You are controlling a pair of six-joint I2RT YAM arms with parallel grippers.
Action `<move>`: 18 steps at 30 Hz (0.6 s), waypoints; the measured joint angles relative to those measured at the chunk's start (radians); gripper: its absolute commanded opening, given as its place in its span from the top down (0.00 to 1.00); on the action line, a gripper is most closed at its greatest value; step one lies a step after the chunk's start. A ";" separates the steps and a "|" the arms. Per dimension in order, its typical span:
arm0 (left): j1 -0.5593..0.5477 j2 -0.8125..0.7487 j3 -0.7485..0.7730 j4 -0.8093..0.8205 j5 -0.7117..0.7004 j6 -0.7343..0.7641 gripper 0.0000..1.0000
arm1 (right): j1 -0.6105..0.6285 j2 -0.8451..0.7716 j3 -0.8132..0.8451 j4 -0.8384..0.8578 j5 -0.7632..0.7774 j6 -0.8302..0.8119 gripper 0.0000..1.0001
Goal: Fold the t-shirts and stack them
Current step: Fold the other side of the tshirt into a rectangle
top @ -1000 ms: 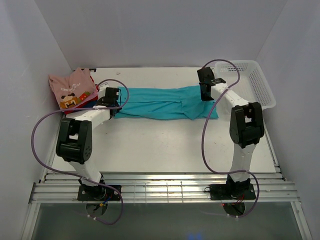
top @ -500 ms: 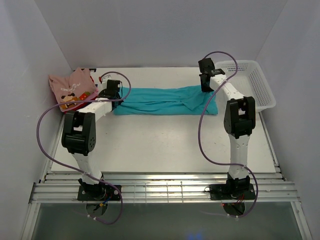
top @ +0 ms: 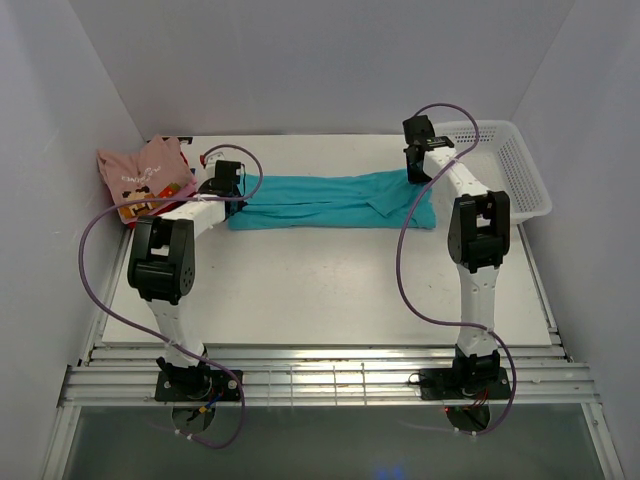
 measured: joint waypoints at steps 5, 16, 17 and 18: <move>0.002 0.009 0.003 0.004 0.002 0.004 0.91 | -0.006 0.025 0.016 -0.006 -0.002 -0.002 0.92; 0.009 0.084 0.046 0.005 0.011 0.019 0.91 | -0.021 0.071 0.055 -0.014 -0.003 -0.008 0.92; 0.010 0.085 0.050 0.005 0.011 0.021 0.91 | -0.023 0.073 0.057 -0.014 -0.003 -0.008 0.92; 0.010 0.085 0.053 0.005 0.011 0.023 0.89 | -0.025 0.076 0.061 -0.015 -0.002 -0.008 0.92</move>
